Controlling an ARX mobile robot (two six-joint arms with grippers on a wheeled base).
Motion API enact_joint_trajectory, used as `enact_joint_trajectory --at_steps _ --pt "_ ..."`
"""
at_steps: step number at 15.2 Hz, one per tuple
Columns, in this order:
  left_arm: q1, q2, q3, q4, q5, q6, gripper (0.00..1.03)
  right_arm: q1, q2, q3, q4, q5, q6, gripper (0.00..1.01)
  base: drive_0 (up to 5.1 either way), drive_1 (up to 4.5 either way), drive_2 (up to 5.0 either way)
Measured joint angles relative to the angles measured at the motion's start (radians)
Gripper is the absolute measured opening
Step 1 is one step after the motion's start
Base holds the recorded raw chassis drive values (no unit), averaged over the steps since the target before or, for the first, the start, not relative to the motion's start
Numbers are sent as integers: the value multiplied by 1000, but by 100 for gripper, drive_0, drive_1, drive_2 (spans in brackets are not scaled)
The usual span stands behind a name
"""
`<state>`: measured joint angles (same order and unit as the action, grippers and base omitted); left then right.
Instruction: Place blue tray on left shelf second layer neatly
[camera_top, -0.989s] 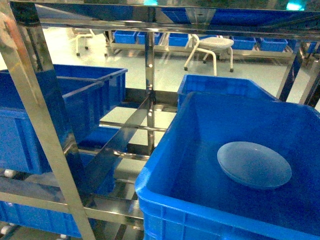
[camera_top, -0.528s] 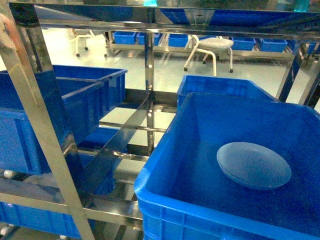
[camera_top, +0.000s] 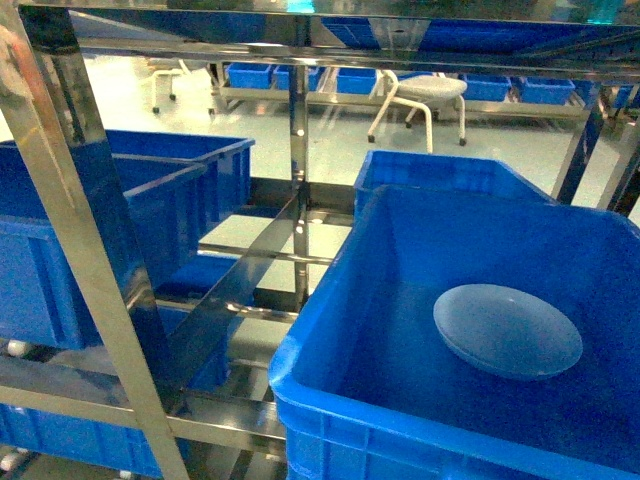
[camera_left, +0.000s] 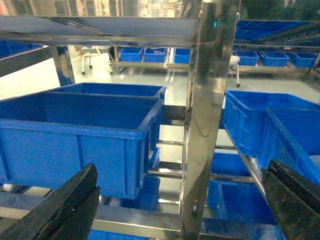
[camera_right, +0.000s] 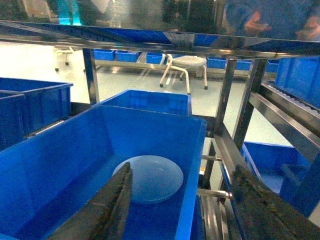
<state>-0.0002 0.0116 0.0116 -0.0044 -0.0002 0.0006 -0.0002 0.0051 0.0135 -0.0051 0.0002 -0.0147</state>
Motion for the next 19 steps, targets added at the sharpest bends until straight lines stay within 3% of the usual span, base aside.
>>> enact_joint_trajectory --at_steps 1,2,3,19 --pt "0 0 0 0 0 0 98 0 0 0 0 0 0 66 0 0 0" --pt "0 0 0 0 0 0 98 0 0 0 0 0 0 93 0 0 0" --pt "0 0 0 0 0 0 98 0 0 0 0 0 1 98 0 0 0" --pt "0 0 0 0 0 0 98 0 0 0 0 0 1 98 0 0 0"
